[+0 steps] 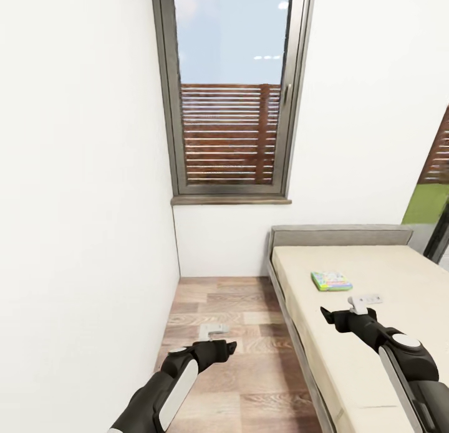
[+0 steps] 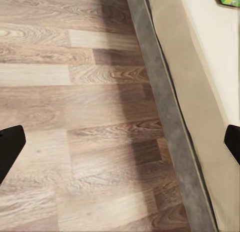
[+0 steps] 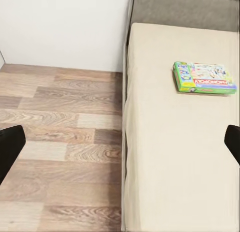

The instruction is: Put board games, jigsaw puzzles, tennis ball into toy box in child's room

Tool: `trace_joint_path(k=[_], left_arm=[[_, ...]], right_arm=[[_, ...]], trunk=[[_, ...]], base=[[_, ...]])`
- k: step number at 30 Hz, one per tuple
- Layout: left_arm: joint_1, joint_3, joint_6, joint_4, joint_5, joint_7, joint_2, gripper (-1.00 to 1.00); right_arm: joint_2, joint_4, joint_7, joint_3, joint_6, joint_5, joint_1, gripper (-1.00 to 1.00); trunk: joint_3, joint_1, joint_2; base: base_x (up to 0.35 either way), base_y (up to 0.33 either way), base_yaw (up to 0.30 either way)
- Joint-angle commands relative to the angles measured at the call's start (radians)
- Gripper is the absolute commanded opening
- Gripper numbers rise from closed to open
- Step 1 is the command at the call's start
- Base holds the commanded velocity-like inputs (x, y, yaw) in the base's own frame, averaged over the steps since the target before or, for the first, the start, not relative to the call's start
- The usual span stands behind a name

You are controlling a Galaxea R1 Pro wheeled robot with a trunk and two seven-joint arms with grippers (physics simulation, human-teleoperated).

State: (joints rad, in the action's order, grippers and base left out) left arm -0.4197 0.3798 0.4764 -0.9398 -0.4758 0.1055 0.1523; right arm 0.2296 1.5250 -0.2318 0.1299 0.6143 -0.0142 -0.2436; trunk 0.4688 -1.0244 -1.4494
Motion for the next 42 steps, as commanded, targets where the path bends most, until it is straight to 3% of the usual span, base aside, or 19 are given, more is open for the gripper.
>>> trace_joint_path(k=[1,28,32,34,39,40,42], left_arm=[[-0.001,0.002,0.004,-0.002,-0.011,0.010,0.000,1.00],[-0.001,0.000,0.004,0.004,-0.012,0.010,0.000,1.00],[-0.001,0.000,0.004,0.011,-0.012,0.011,0.001,1.00],[-0.001,-0.003,0.004,0.015,-0.011,0.011,0.001,1.00],[-0.001,-0.007,0.002,0.034,-0.011,0.011,0.000,1.00],[-0.004,-0.010,0.001,0.049,-0.011,0.011,0.000,1.00],[-0.004,-0.010,0.000,0.052,-0.011,0.012,0.000,1.00]], right_arm=[[0.000,0.001,-0.004,0.001,0.005,-0.001,0.000,1.00],[0.010,-0.002,-0.012,0.005,-0.003,-0.003,0.008,1.00],[0.021,-0.036,-0.014,0.036,0.019,-0.005,-0.006,1.00],[0.028,-0.082,-0.013,0.090,0.047,-0.006,-0.041,1.00],[0.042,-0.225,-0.011,0.159,0.059,-0.004,-0.127,1.00],[0.138,-0.524,-0.014,0.197,0.059,-0.003,-0.273,1.00],[0.176,-0.671,-0.011,0.202,0.054,-0.004,-0.354,1.00]], trunk=[[0.001,-0.001,-0.001],[0.001,-0.001,-0.001],[0.001,-0.001,-0.001],[0.001,-0.001,-0.001],[0.001,-0.001,-0.001],[0.001,-0.001,-0.001],[0.001,-0.001,-0.001]], base=[[0.342,-0.001,-0.208],[0.342,0.000,-0.021],[0.342,0.000,0.000],[0.342,0.000,0.000],[0.342,0.000,0.000],[0.343,0.000,0.000],[0.343,0.000,0.000]])
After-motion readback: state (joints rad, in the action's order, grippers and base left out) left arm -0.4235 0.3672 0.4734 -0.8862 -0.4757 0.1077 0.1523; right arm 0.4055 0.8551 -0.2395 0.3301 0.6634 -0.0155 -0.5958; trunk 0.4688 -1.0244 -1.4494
